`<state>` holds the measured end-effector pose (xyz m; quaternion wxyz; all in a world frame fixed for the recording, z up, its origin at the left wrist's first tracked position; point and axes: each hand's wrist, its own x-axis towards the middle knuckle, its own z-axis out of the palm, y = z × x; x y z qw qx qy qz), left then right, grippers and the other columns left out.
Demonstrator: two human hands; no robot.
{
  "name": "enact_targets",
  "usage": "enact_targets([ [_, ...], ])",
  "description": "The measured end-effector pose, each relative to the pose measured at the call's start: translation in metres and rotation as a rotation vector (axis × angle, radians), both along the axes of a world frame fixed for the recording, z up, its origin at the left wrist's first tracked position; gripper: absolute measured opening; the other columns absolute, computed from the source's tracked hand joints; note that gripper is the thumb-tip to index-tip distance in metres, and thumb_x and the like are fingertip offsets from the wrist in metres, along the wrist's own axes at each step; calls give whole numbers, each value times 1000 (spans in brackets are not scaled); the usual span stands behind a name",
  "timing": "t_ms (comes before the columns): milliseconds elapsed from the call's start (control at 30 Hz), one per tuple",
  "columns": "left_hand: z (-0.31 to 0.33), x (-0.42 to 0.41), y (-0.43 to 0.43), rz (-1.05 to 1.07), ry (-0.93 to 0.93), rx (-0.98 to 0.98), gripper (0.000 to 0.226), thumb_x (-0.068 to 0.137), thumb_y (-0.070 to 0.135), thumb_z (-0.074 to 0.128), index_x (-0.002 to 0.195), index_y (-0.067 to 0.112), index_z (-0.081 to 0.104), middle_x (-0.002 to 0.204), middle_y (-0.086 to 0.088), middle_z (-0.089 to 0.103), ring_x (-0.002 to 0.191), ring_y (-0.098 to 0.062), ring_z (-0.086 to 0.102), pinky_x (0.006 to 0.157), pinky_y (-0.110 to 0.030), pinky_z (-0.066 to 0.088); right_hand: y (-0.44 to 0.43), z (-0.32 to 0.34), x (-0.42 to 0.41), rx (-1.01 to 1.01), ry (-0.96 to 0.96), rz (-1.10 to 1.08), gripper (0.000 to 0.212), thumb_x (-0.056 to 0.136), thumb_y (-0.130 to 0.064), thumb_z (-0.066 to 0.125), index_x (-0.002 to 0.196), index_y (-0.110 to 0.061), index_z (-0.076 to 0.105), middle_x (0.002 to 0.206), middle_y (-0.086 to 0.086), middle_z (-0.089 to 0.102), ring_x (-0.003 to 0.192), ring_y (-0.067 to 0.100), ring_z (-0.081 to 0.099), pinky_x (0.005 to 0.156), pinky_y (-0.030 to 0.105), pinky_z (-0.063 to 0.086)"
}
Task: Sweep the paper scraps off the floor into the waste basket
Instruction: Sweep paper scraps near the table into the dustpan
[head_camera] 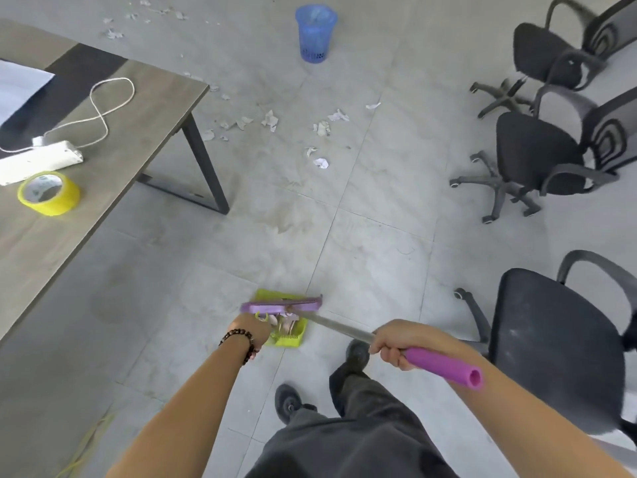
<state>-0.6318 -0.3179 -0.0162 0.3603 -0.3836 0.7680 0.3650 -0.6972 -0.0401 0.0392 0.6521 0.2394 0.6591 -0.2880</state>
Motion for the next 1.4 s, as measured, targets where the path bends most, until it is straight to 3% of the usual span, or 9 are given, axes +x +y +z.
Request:
enact_targets([
  [167,1,1,9,-80,28,24,21,88,9,42,67,5,42,50,-12,46,39,-21,42,45,-19,32,15,10,5,-30,-10,-327,19,95,-13,52,79,-15,42,46,-6,37,29,2,34,30,11,26],
  [433,5,-37,42,-236,127,20,16,78,2,45,64,8,43,52,-8,42,44,-22,37,46,-17,29,44,19,-4,-79,185,-662,19,95,-7,51,77,-9,46,44,-3,39,28,4,34,30,13,27],
  [567,6,-78,65,-313,156,8,16,76,0,43,64,10,45,50,-4,37,44,-21,34,45,-17,28,76,14,-32,-45,333,-617,12,89,-7,54,78,-5,50,47,3,43,33,10,37,33,20,32],
  [800,-1,-176,133,-425,163,-8,16,79,4,45,67,12,52,52,-2,41,46,-21,36,45,-18,29,145,-22,-116,52,432,-670,4,86,-4,56,86,-1,54,42,6,47,34,16,40,38,24,33],
  [1000,-16,-272,195,-470,104,-37,14,80,6,47,75,12,59,57,-1,44,47,-18,38,45,-18,30,212,-45,-212,124,500,-661,14,85,-10,56,94,1,58,45,9,53,35,18,46,45,23,40],
  [1200,-29,-333,239,-450,31,-51,17,80,5,47,71,15,58,57,-1,44,48,-19,37,45,-18,29,254,-55,-284,141,435,-686,11,85,-3,47,93,1,54,40,8,51,32,18,44,42,18,37],
  [1400,-27,-365,240,-475,-5,-60,15,80,6,47,78,11,61,59,-2,47,50,-19,41,47,-19,32,219,-39,-300,31,275,-707,13,84,4,40,82,-2,51,56,11,50,45,19,45,44,22,38],
])
